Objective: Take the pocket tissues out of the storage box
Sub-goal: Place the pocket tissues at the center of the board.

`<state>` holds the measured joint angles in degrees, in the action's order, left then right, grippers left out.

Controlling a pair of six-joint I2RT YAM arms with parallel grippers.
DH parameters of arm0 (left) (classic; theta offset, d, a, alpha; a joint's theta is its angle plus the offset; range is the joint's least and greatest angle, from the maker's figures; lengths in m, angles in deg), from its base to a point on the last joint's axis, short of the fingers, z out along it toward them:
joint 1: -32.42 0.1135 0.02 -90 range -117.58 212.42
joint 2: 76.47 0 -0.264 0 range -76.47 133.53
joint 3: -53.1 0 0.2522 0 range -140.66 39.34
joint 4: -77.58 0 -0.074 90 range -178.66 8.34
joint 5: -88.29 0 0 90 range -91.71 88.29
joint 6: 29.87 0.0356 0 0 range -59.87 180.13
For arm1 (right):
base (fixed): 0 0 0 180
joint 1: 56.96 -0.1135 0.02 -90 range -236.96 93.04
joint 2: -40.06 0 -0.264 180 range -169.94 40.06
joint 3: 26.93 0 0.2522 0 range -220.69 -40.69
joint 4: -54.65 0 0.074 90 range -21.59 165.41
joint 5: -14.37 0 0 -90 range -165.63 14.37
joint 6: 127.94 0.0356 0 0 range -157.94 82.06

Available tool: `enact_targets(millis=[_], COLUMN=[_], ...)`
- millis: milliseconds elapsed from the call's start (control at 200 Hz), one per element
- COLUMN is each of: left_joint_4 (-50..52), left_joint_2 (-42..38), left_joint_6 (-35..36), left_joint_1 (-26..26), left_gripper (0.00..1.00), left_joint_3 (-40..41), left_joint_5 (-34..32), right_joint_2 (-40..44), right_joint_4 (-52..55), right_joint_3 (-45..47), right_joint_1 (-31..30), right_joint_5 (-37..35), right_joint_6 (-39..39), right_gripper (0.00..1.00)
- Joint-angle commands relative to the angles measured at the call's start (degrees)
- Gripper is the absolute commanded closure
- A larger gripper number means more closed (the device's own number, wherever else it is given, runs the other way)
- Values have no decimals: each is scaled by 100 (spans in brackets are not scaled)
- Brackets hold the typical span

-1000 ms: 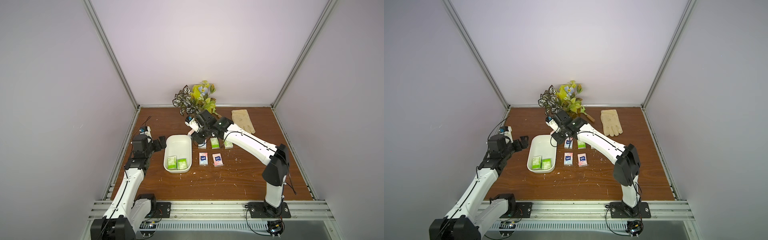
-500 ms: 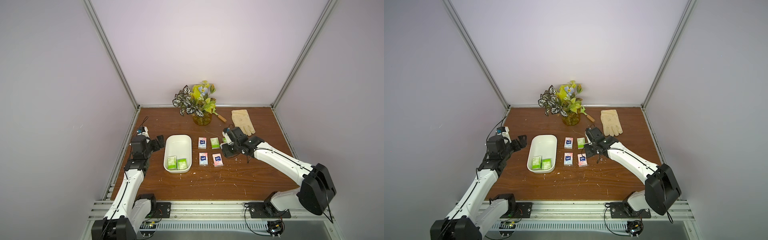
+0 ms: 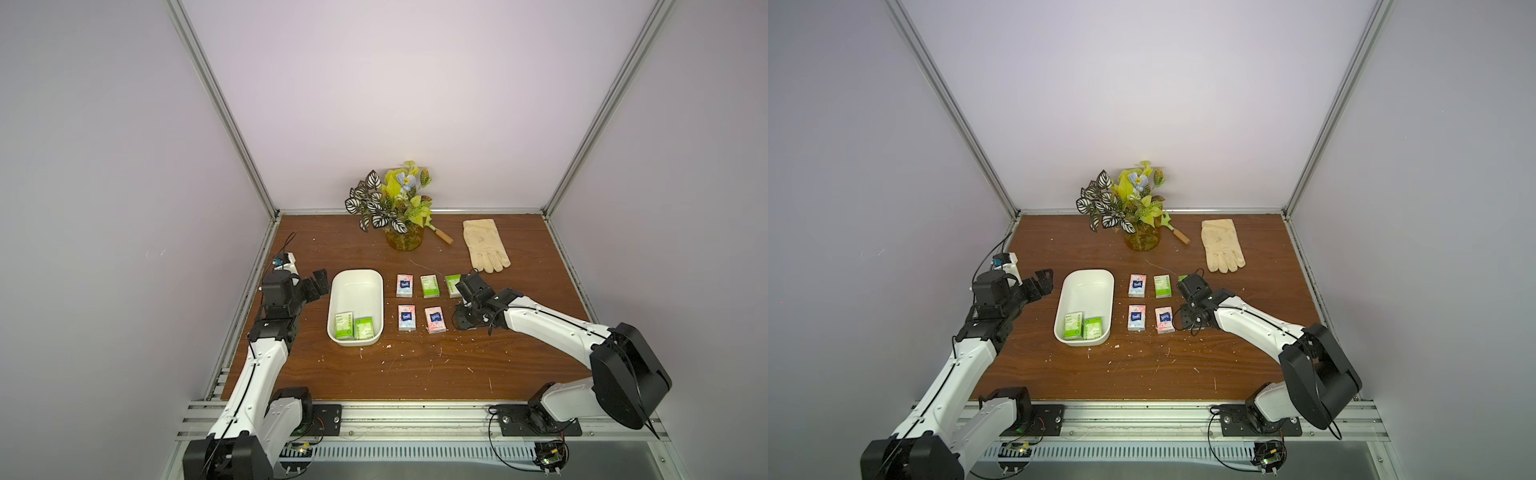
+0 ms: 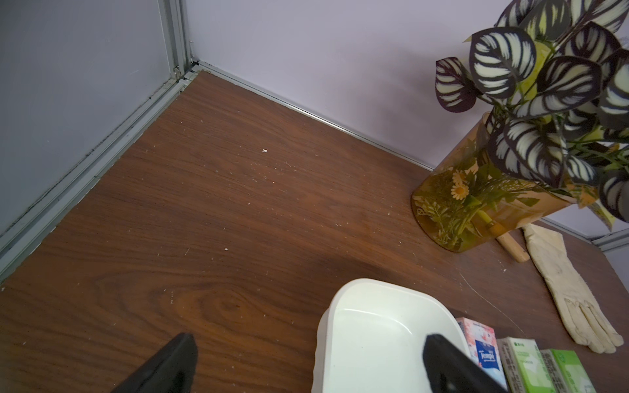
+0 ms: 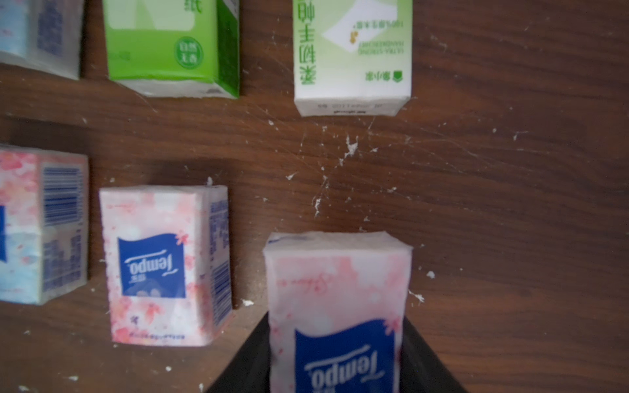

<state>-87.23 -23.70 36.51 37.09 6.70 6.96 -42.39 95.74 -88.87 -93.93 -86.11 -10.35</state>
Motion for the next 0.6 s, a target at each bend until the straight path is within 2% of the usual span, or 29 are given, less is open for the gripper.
enact_targets(millis=[0, 425, 596], left_joint_4=[-21, -3, -25], left_joint_2=[-5, 84, 137], left_joint_6=[-16, -28, -36], left_joint_1=[87, 87, 87], left_gripper=[0, 0, 0], left_joint_3=[45, 31, 47], left_joint_5=[-40, 18, 64], right_joint_2=[-165, -649, -575], right_joint_4=[-154, -339, -278], right_joint_3=[-32, -32, -32], right_joint_1=[30, 50, 53], right_joint_5=[-213, -147, -160], right_joint_6=[106, 63, 20], right_gripper=[48, 46, 36])
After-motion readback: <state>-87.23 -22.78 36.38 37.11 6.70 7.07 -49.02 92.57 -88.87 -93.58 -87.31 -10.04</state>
